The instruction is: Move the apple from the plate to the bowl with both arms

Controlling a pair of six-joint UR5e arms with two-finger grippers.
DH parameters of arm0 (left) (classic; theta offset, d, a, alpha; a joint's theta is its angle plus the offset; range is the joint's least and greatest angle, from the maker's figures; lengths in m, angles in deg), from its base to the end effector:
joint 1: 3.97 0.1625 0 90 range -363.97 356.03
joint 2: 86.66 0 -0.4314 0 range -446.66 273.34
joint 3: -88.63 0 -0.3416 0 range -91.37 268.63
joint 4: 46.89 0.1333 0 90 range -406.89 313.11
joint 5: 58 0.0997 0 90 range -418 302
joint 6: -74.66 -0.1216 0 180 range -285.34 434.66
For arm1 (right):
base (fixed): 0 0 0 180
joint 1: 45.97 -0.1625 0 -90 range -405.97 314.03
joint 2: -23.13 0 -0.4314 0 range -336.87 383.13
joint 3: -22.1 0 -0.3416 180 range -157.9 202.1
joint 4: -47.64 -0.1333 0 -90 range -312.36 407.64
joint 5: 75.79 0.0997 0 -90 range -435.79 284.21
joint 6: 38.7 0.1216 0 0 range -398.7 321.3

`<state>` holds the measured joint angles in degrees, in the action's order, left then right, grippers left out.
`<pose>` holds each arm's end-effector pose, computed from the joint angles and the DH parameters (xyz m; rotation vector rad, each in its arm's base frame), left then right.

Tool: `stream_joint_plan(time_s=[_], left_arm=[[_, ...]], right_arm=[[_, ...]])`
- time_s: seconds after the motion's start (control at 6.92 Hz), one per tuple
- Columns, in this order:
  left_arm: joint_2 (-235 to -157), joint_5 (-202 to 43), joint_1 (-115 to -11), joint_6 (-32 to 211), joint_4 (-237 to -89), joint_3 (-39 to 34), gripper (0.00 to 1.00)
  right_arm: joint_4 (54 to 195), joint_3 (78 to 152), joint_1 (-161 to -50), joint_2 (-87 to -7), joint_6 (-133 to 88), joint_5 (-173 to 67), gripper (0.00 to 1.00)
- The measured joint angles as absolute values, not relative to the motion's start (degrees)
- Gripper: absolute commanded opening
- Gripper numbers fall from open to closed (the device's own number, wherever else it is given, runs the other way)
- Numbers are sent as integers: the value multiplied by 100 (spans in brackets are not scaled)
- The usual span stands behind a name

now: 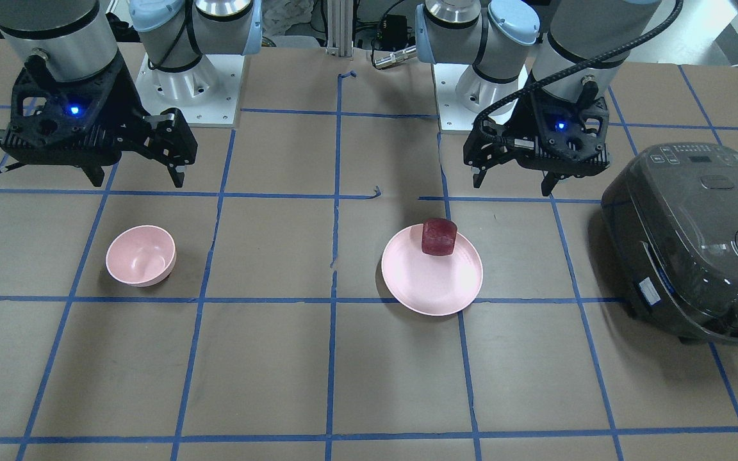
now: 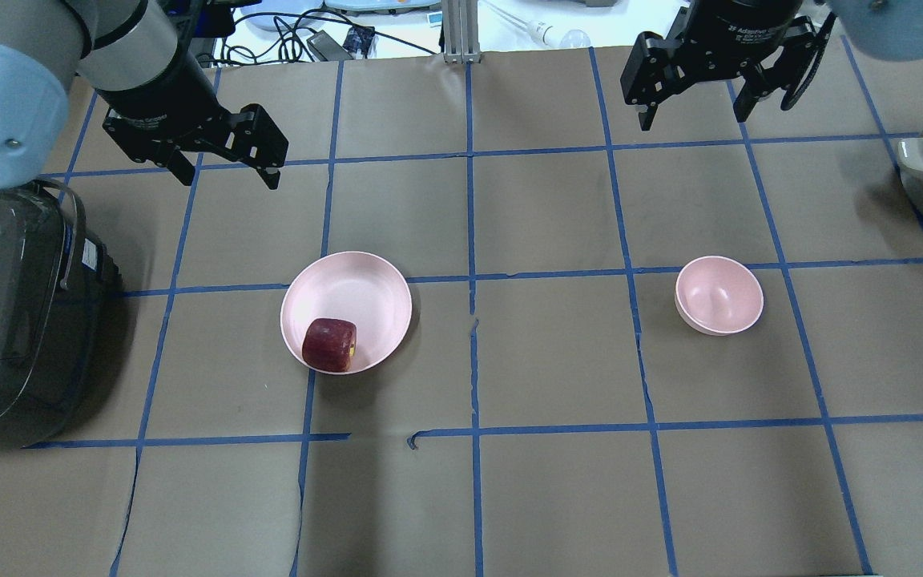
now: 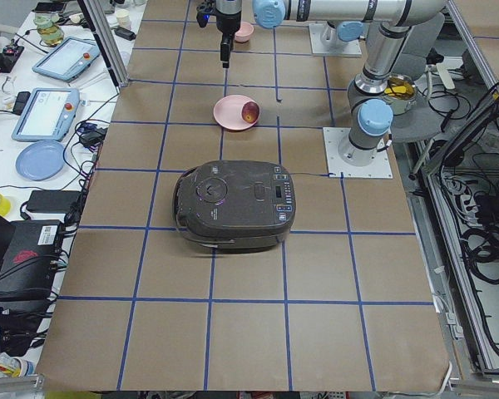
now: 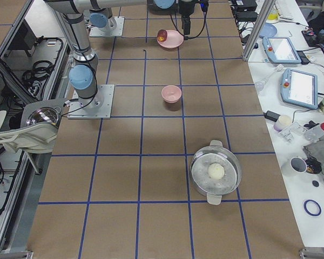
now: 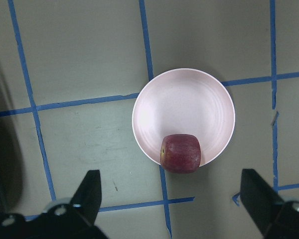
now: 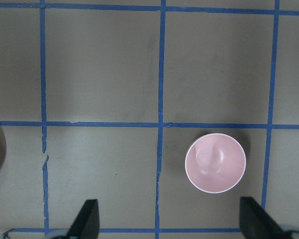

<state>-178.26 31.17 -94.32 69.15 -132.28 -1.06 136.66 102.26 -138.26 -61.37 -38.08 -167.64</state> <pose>-0.1379 -0.4593 0.4704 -0.1606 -3.1243 0.0916 0.1488 -0.4831 0.5023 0.0438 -3.1091 0.0924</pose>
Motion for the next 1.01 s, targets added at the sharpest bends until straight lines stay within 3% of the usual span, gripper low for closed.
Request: stream_joint_plan(time_s=[0.58,1.01], left_arm=[[-17788,3129,-9561,6921,-12997,-410,100],[-17994,3120,-9795,7323,-11859,-1479,100]], right_arm=[[13611,10260,-13818,-6123,-3839,-16796,100],[13624,10555,-12879,-5848,-4533,-16769,100]])
